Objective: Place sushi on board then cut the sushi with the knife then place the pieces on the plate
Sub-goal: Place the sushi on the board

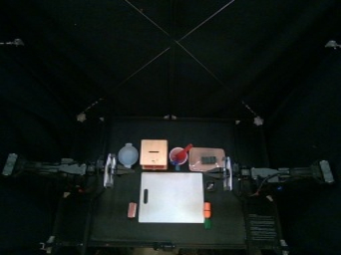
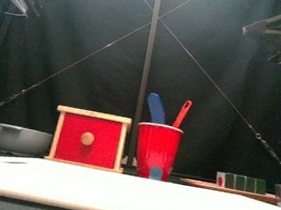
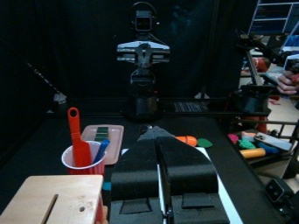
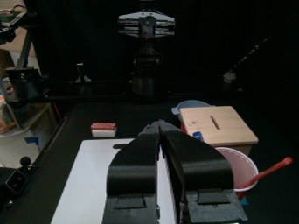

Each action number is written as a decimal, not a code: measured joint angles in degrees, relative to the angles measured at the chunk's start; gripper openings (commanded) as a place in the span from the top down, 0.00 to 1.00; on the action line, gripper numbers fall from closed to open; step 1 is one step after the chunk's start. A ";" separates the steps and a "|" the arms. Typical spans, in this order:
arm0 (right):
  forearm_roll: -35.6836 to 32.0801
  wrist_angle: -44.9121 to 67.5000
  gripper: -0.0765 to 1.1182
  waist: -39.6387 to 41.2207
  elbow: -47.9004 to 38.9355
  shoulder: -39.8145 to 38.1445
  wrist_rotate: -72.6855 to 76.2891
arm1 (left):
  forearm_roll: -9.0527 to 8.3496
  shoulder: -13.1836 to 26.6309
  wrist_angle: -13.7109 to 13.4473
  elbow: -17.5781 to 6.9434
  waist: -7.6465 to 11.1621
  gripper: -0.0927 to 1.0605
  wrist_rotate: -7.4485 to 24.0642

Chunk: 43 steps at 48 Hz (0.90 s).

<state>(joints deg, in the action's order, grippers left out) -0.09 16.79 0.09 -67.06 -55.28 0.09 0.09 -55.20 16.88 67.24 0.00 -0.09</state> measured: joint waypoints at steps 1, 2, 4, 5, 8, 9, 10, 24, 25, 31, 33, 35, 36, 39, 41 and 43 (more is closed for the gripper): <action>0.00 0.00 0.94 0.09 0.00 0.09 0.00 | 0.00 0.00 0.09 0.09 0.00 0.94 0.00; 0.09 0.00 0.94 0.09 0.00 0.09 0.09 | 0.00 0.26 0.09 0.09 0.00 0.96 0.00; 0.35 0.00 0.94 0.26 0.00 0.18 0.53 | 0.00 0.88 0.09 0.00 0.00 0.97 0.09; 0.44 -0.09 0.93 0.44 0.00 0.26 0.62 | 0.09 1.14 0.09 0.00 0.00 0.96 0.18; 1.41 0.00 0.91 1.23 0.18 0.53 0.88 | 0.26 2.20 0.09 0.09 0.00 0.95 -0.09; 2.02 -0.09 0.91 1.67 0.35 0.79 1.23 | 0.35 2.37 0.09 0.09 0.00 0.95 -0.09; 2.55 -0.09 0.91 2.02 0.53 0.97 1.41 | 0.44 2.55 0.09 0.00 0.00 0.95 -0.09; 6.24 -12.74 0.90 12.57 6.06 6.42 1.85 | 0.70 5.19 0.18 0.09 0.00 0.94 0.09; 6.24 -14.59 0.90 13.45 6.50 6.77 1.67 | 0.70 5.36 0.18 0.09 -0.09 0.94 0.00; 6.06 -25.05 0.88 17.75 8.96 9.05 1.58 | 0.70 6.24 0.26 0.09 -0.09 0.94 0.09; 5.80 -28.48 0.87 19.07 9.84 9.76 1.41 | 0.70 6.50 0.18 0.09 -0.09 0.94 0.00; 5.54 -31.20 0.84 20.21 10.37 10.11 1.32 | 0.88 6.77 0.26 0.09 -0.09 0.94 0.09; 5.36 -32.96 0.82 20.83 10.81 10.28 1.23 | 1.14 6.86 0.26 0.09 0.00 0.94 0.00; 5.01 -36.56 0.77 21.97 11.43 10.37 0.97 | 1.85 7.12 0.18 0.09 0.00 0.94 -0.09; 4.48 -39.11 0.72 22.68 11.95 10.46 0.79 | 2.46 7.29 0.26 0.09 -0.09 0.94 -0.09; 3.96 -40.87 0.67 23.20 12.04 10.55 0.70 | 2.99 7.56 0.26 0.09 0.00 0.94 0.09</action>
<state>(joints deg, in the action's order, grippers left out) 3.87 -24.08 23.29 -55.02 -44.74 0.79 3.08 -47.64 17.14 67.32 0.00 0.00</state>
